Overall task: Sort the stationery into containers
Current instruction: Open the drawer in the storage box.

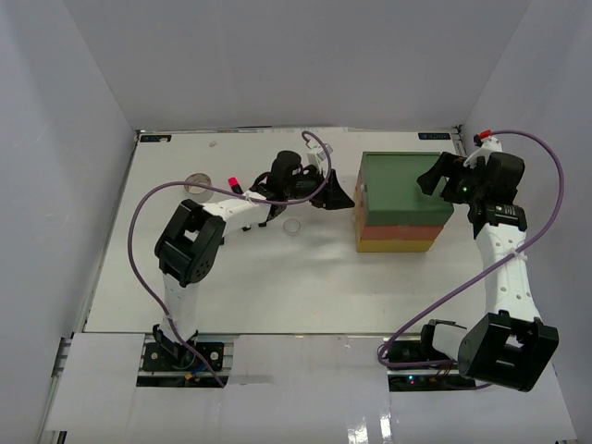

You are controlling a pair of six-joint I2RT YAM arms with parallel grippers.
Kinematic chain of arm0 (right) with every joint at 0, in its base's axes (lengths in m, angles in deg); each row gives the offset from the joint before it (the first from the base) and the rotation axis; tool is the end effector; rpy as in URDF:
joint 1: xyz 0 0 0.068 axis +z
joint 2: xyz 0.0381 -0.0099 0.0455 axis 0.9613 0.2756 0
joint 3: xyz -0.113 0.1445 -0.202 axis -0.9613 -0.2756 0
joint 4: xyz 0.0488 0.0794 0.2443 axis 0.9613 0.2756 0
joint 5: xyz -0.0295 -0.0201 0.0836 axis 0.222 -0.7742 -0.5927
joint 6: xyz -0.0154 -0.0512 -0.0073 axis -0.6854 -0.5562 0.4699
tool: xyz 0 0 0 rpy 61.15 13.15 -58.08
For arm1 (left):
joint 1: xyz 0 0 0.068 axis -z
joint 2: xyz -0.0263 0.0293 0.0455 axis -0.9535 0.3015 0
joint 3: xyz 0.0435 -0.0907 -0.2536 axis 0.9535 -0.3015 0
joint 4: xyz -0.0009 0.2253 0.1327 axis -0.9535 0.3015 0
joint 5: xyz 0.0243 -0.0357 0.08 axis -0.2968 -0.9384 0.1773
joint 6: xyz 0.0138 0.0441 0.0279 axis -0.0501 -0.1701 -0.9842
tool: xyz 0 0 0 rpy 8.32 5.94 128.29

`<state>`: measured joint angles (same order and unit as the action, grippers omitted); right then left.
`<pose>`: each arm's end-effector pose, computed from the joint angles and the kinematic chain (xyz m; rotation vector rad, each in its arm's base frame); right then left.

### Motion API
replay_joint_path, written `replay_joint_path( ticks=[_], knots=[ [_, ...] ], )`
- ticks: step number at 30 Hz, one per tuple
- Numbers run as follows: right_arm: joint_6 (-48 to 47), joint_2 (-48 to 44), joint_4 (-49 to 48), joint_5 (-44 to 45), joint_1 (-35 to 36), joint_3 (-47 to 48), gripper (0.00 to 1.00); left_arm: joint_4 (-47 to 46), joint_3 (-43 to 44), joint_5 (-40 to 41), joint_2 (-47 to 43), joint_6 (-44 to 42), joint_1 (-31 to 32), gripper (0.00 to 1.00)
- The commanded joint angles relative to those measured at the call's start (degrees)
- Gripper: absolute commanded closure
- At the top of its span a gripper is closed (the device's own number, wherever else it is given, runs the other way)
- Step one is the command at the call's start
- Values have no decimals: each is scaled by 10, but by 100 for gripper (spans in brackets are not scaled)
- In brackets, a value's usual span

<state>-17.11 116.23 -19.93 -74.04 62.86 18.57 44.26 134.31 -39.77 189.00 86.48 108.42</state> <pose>0.2600 -0.0390 0.3412 0.1452 1.9745 0.3309 0.3592 -0.2888 0.2208 0.6061 2.0092 -1.4084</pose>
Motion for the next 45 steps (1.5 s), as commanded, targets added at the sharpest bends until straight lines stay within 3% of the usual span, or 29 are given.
replay_joint_path(
  ticks=[1, 17, 45],
  knots=[
    [2, -14, 3, -30, 6, 11, 9, -26, 24, -30, 9, -21, 1, 28],
    [1, -13, 1, -33, 7, 14, 10, -46, 72, -92, 64, -161, 1, 28],
    [2, -8, -5, -37, 7, 12, 9, -74, 119, -116, 119, -224, 12, 32]
  ],
)
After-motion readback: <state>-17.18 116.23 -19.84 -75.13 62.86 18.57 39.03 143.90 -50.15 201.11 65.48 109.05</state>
